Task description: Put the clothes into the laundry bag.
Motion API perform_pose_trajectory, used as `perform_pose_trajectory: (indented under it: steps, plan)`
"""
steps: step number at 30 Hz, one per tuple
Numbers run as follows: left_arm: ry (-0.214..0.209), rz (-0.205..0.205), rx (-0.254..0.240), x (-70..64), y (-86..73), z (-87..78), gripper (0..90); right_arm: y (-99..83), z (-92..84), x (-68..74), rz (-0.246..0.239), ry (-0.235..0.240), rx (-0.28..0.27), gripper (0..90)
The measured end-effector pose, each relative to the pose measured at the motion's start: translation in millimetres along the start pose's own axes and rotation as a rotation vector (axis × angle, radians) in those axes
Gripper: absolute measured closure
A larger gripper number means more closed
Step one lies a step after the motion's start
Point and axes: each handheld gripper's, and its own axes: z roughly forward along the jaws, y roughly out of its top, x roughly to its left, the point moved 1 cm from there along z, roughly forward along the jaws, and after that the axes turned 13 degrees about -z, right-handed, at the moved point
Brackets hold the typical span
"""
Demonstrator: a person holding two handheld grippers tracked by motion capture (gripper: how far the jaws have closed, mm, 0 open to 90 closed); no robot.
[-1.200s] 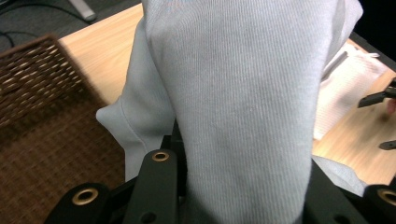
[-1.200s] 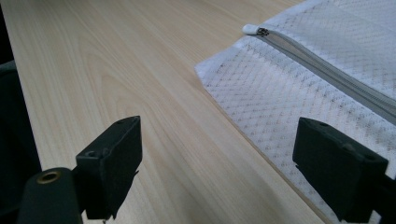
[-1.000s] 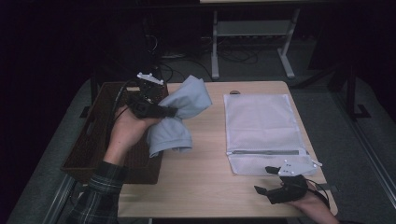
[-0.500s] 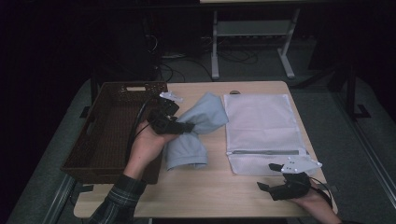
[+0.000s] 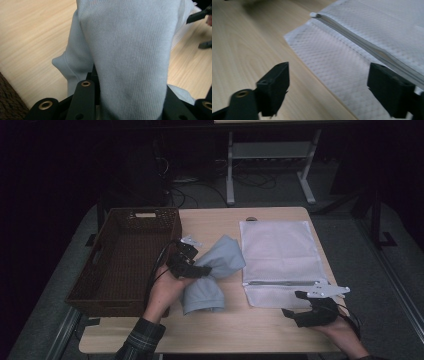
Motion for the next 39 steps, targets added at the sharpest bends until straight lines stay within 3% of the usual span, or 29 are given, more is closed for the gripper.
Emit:
perform_pose_trajectory:
  steps: [6, 7, 8, 10, 11, 12, 14, 20, 30, 39]
  plan:
    - [-0.007, -0.014, 0.004, 6.4, -8.9, 9.1, 69.7, -5.5, -2.8, -16.3, 0.031, -0.056, 0.026, 41.5]
    - [-0.008, -0.014, 0.011, 7.2, -9.4, 10.2, 69.7, -5.5, -2.8, -16.3, 0.031, -0.056, 0.026, 41.5]
    - [-0.006, -0.011, 0.016, 7.8, -9.8, 10.7, 69.7, -6.4, -4.3, -21.1, 0.042, -0.07, 0.032, 50.8]
    - [-0.008, -0.015, 0.014, 8.9, -11.0, 10.3, 69.7, -7.0, -4.8, -23.5, 0.044, -0.082, 0.041, 54.1]
    - [-0.01, -0.016, 0.013, 9.7, -11.6, 10.4, 69.7, -9.1, -5.3, -27.0, 0.042, -0.095, 0.059, 61.2]
    - [-0.01, -0.019, 0.015, 10.5, -12.4, 10.8, 69.7, -9.1, -5.3, -27.0, 0.042, -0.095, 0.059, 61.2]
    - [-0.009, -0.021, 0.019, 11.6, -14.0, 12.3, 69.7, -12.8, -5.1, -30.5, 0.048, -0.096, 0.086, 73.9]
    - [-0.008, -0.026, 0.022, 12.9, -15.9, 13.8, 69.7, -14.8, -6.1, -31.9, 0.027, -0.095, 0.127, 89.5]
    - [-0.009, -0.031, 0.022, 14.9, -16.8, 13.0, 69.7, -19.4, 2.2, -30.0, 0.0, -0.056, 0.199, 89.8]
    - [-0.006, -0.04, 0.016, 17.7, -17.6, 10.6, 69.7, -8.7, 15.0, -27.6, -0.022, -0.049, 0.199, 89.9]
